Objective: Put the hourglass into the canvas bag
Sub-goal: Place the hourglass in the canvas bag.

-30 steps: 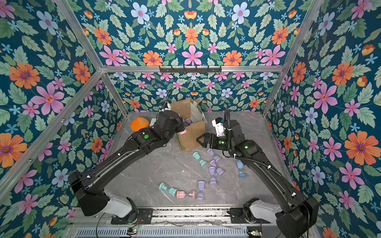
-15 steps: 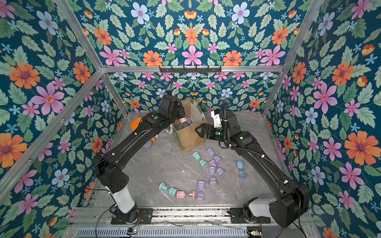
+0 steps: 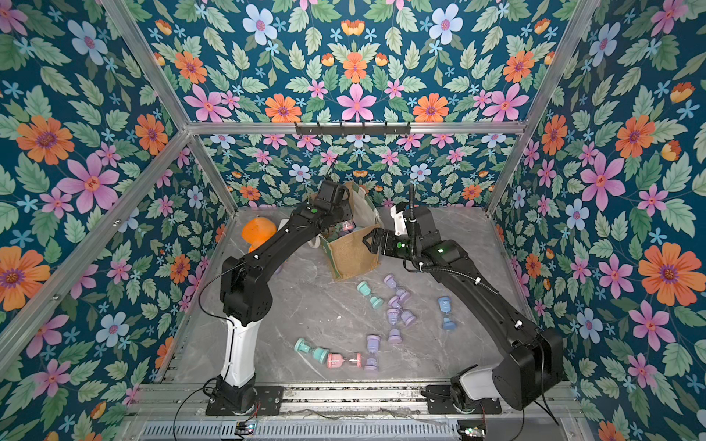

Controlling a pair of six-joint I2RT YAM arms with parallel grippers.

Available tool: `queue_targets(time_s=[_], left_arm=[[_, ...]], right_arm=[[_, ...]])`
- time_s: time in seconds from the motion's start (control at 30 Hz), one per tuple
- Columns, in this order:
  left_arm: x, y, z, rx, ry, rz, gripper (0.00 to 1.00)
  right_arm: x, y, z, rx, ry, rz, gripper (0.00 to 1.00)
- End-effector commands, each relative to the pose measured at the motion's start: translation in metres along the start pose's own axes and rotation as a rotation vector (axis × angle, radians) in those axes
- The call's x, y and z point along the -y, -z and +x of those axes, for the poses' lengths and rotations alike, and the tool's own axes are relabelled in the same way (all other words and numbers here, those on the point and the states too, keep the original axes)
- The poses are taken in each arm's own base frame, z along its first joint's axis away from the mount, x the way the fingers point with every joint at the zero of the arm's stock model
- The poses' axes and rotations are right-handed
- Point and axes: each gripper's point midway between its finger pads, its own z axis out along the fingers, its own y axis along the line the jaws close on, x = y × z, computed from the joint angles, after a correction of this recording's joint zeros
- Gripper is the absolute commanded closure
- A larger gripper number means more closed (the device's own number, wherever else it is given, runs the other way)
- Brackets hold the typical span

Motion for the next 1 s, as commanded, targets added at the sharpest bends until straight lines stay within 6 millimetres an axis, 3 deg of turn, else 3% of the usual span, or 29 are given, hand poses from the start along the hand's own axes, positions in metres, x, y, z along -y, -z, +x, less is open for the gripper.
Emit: queue_targets(time_s=[0.0, 0.3, 0.43, 0.63, 0.77, 0.97], left_arm=[[-0.002, -0.015, 0.009, -0.014, -0.008, -0.007, 0.68], [-0.026, -0.053, 0.054, -0.108, -0.038, -0.097, 0.67], [-0.029, -0.059, 0.062, -0.129, -0.038, -0.101, 0.63], [-0.028, -0.054, 0.058, -0.120, -0.040, -0.104, 0.48], [-0.029, -0.048, 0.054, -0.118, -0.046, -0.111, 0.44], [-0.014, -0.020, 0.025, -0.065, -0.028, -0.060, 0.39]], right_arm=[[-0.003, -0.001, -0.005, 0.021, 0.017, -0.017, 0.01], [0.004, -0.007, -0.001, 0.013, 0.003, -0.015, 0.01], [0.004, -0.008, 0.000, 0.006, -0.001, -0.015, 0.01], [0.006, -0.004, 0.001, 0.013, 0.002, -0.009, 0.01], [0.007, 0.000, 0.001, 0.012, -0.001, -0.009, 0.01], [0.004, 0.011, 0.000, 0.021, 0.006, -0.009, 0.01]])
